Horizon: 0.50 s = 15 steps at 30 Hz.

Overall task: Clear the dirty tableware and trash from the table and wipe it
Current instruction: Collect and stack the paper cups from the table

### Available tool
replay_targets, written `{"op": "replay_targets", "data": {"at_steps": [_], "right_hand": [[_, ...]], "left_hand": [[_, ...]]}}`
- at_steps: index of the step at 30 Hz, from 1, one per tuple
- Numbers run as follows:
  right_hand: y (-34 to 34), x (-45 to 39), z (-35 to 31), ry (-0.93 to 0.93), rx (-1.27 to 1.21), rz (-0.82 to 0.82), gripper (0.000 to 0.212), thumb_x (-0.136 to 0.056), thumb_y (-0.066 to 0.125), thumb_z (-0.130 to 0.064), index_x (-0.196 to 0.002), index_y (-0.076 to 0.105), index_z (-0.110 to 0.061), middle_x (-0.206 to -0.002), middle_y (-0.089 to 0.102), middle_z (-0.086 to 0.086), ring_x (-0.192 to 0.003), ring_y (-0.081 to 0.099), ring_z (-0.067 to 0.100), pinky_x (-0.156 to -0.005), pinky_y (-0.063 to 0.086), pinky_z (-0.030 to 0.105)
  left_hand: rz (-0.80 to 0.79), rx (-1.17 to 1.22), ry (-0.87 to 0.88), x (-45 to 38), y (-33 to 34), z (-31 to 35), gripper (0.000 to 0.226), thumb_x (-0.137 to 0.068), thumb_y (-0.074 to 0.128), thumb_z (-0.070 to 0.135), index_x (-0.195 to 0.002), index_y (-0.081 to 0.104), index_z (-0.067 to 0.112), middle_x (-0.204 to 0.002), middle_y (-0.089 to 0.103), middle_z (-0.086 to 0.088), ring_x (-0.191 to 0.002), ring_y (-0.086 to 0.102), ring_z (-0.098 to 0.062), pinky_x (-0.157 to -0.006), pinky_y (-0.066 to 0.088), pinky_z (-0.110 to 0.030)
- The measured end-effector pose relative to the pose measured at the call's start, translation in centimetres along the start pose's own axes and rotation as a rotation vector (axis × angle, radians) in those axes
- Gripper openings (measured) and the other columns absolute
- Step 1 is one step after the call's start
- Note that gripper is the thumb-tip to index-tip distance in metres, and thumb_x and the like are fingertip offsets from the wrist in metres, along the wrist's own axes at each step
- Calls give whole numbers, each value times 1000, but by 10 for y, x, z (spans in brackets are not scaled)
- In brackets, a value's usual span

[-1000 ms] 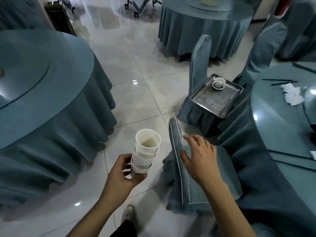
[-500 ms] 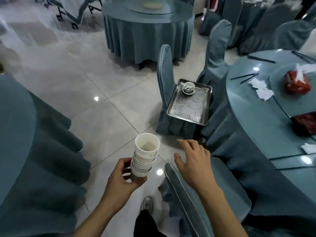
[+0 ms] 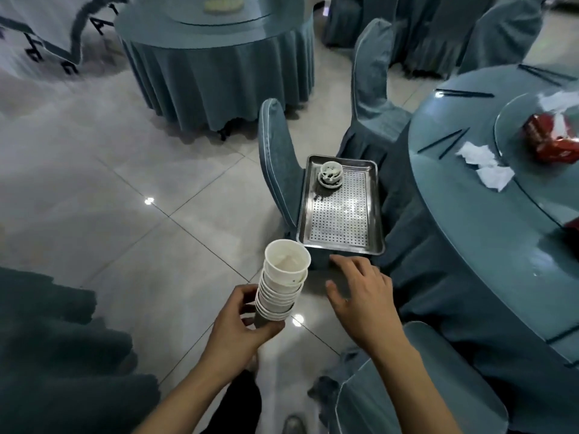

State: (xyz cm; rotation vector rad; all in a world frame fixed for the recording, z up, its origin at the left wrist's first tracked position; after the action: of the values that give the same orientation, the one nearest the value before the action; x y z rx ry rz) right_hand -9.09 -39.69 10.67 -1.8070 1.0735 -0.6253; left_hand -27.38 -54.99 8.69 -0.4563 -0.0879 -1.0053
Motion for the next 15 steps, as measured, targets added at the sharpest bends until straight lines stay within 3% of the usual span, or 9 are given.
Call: {"op": "replay_targets", "data": {"at_steps": [2, 6, 15], "right_hand": [[5, -35, 0, 29, 4, 7, 47, -94, 58, -41, -139, 48, -34, -132, 51, -6, -121, 50, 20, -105, 33, 41], [5, -109, -5, 77, -18, 64, 45, -95, 58, -39, -139, 48, -34, -131, 53, -3, -119, 53, 23, -103, 35, 43], [3, -211, 5, 238, -102, 126, 46, -97, 56, -41, -142, 45, -40, -135, 49, -9, -126, 49, 16, -107, 36, 47]], "left_hand": [[-52, -32, 24, -40, -3, 9, 66, -59, 90, 41, -117, 59, 35, -114, 70, 14, -104, 68, -12, -93, 57, -39], [-139, -69, 78, -120, -11, 35, 60, -69, 92, 20, -118, 59, 31, -113, 70, 13, -102, 67, -12, -90, 58, -36], [-376, -152, 104, -272, 7, 72, 59, -69, 90, 34, -117, 57, 38, -109, 67, 26, -98, 63, 1, -89, 57, -34]]}}
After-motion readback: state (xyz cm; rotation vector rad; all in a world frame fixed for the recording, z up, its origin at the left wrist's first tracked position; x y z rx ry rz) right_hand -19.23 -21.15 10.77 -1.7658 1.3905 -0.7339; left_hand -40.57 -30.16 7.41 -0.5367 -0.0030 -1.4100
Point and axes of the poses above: each hand's wrist, its own x-axis away from the middle knuckle, its own y-axis out of the palm, z = x × y, the point moved 2 cm from there along -x, towards the middle knuckle
